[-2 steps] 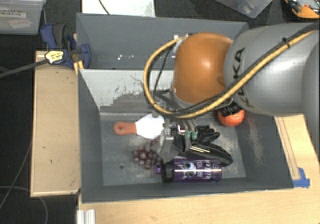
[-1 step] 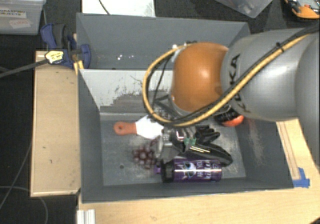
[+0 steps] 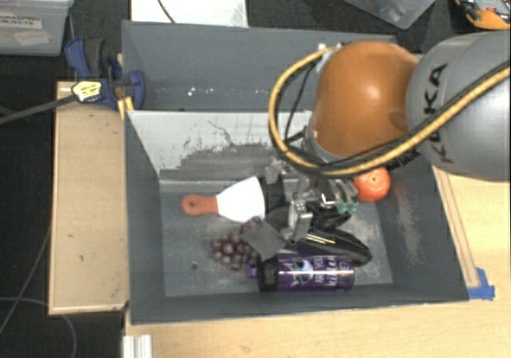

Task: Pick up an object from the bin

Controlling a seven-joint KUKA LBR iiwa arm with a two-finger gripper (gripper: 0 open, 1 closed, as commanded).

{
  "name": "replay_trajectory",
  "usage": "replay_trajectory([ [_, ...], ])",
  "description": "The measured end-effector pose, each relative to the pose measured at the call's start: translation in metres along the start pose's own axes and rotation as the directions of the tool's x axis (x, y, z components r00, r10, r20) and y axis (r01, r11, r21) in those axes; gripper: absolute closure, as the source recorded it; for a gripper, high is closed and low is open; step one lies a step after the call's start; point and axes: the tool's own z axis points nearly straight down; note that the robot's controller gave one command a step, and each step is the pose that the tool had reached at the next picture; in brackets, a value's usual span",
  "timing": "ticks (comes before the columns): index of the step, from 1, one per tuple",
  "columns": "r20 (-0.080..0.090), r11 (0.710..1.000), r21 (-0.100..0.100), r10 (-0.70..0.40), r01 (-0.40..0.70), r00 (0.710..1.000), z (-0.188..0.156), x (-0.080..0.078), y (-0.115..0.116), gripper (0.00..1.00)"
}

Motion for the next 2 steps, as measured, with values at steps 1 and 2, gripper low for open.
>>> replay_trajectory([
  [1, 0.017, 1.0, 0.001, 0.012, -0.012, 1.0, 0.001, -0.003, 0.002, 0.0],
  [2, 0.01, 0.994, 0.002, -0.114, 0.114, 0.993, 0.011, 0.016, 0.011, 0.0],
])
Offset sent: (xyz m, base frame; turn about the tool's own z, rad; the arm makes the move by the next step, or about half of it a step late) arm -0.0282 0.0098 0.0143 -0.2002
